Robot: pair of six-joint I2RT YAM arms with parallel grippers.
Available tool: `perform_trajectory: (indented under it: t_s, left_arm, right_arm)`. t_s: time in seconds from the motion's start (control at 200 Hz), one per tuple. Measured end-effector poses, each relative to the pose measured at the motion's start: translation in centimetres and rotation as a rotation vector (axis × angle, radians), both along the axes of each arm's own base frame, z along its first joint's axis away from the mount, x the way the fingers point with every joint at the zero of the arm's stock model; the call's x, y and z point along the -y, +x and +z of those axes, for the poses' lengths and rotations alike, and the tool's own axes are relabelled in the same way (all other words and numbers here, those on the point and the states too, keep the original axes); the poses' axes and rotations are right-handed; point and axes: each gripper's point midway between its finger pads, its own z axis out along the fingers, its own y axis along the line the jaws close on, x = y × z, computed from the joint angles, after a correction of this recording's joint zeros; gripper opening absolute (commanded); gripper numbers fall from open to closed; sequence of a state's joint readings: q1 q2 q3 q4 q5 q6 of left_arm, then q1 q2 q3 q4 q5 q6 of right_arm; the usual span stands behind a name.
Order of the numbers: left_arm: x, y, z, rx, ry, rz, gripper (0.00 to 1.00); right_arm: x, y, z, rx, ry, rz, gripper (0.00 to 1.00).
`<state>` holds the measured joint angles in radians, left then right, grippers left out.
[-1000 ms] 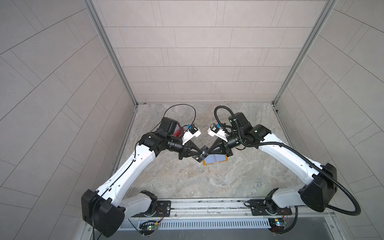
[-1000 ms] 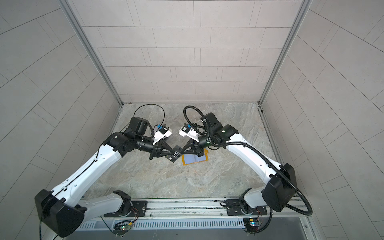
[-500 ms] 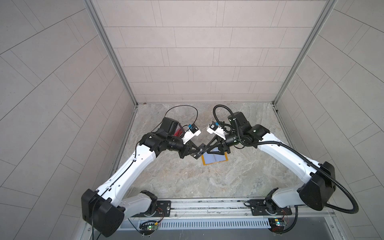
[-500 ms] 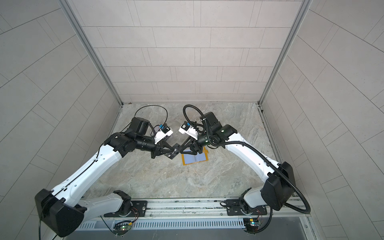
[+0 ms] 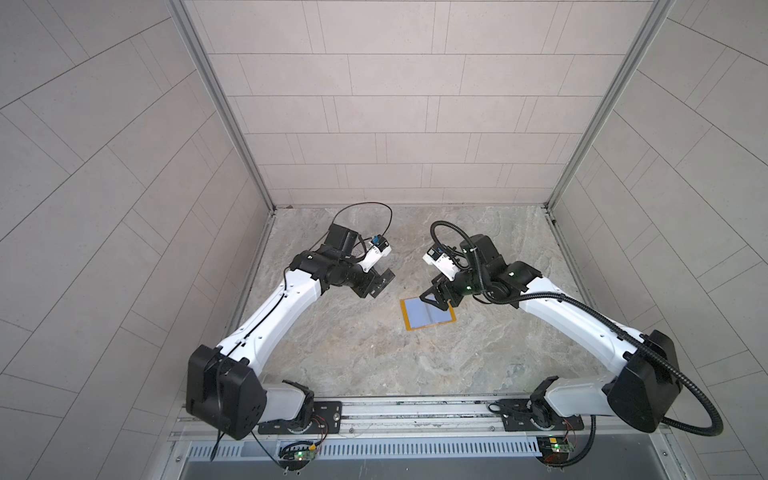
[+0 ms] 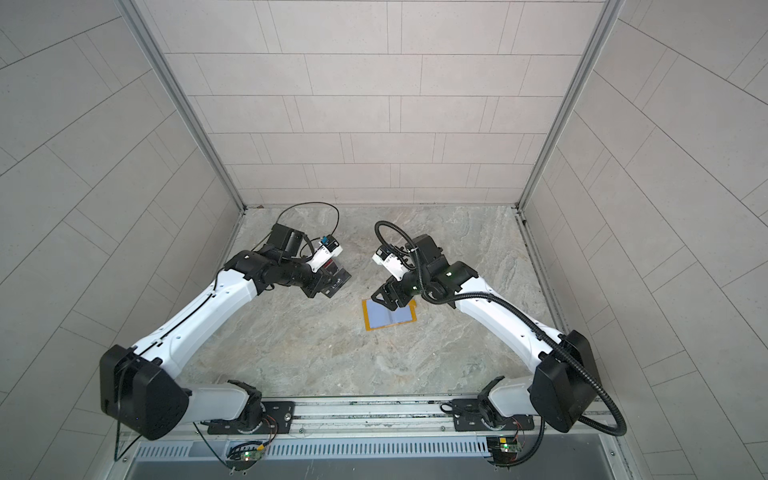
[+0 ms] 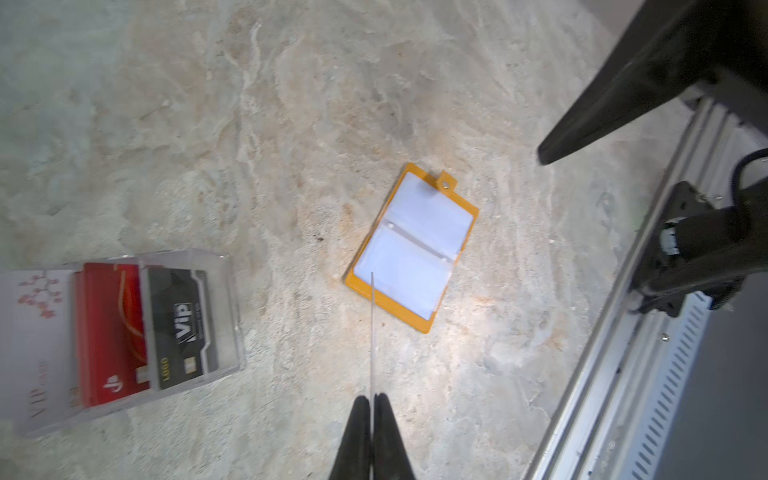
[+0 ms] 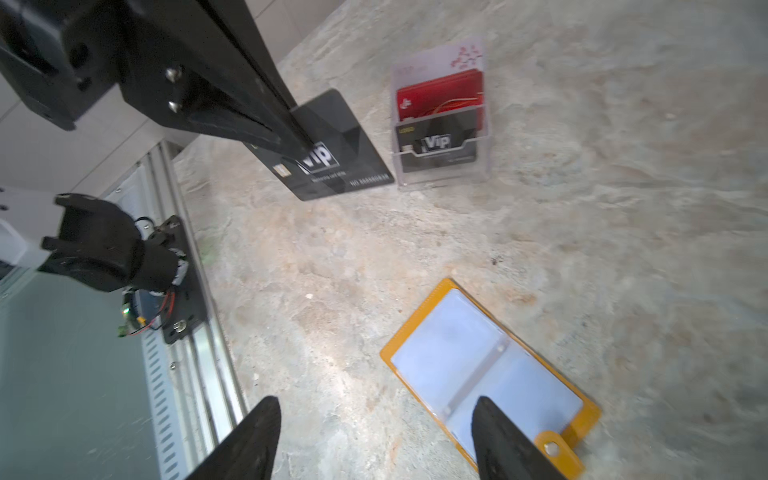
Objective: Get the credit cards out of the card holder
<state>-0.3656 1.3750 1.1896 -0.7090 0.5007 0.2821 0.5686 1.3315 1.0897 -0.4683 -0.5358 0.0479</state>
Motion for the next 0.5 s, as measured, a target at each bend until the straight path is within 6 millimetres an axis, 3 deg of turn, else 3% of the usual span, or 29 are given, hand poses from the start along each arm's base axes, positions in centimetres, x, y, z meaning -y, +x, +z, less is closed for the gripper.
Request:
perform_trajectory:
  t_s: [0.255,0.501]
  left_arm:
    - [-2.3,3.9,-3.0,-0.023,0.140,0.100,0.00]
    - [-3.4,6.0,-5.8,-0.058,0.212,0.132,0.00]
  right_arm:
    - [3.9,2.5,-1.5,0.073,-0.125,-0.232,0.79]
    - [5.7,3.3,-2.6,0.087,-0.183,-0.319,0.79]
